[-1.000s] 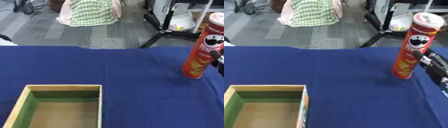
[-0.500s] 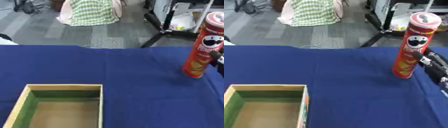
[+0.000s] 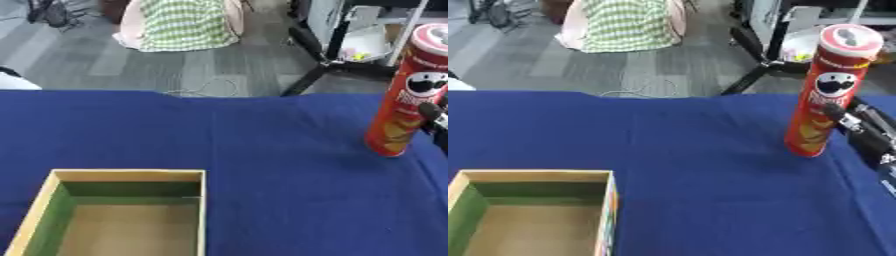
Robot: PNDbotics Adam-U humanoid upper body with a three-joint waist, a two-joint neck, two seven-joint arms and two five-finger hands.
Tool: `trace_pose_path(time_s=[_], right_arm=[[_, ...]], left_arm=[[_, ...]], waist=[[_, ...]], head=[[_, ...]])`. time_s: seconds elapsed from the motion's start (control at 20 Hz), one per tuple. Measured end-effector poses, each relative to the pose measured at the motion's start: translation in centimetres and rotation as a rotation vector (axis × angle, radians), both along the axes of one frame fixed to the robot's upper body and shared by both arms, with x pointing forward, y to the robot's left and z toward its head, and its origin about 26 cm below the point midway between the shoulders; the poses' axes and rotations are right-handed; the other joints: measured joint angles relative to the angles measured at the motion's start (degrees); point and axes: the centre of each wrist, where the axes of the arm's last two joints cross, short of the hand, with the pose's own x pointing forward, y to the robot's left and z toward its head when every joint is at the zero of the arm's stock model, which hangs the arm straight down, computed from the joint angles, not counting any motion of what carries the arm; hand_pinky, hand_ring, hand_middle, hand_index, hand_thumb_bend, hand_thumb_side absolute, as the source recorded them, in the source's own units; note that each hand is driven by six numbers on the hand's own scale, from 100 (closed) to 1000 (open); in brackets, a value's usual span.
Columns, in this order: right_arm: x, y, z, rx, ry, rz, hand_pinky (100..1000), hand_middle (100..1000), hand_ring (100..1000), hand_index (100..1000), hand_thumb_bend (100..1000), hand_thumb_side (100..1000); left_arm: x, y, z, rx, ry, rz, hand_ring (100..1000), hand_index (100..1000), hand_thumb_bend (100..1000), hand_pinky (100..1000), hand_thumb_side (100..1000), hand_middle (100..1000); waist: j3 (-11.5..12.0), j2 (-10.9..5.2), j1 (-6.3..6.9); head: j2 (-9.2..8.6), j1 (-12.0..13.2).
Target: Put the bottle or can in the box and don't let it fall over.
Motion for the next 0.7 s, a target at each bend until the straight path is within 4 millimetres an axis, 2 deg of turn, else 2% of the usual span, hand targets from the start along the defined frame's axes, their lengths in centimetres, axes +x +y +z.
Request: trace_pose_path(time_s=[0.7], right_arm=[[-0.24, -0.29, 0.09, -0.007, -0.003, -0.008, 975, 1000, 1000, 991, 1000, 619]], left_arm=[[0.01, -0.13, -0.05, 0.002, 0.001, -0.005, 958, 776, 100, 932, 717, 801]], waist=[[-0.04, 0.81, 0.13]], head=[[-0.74, -0.22]])
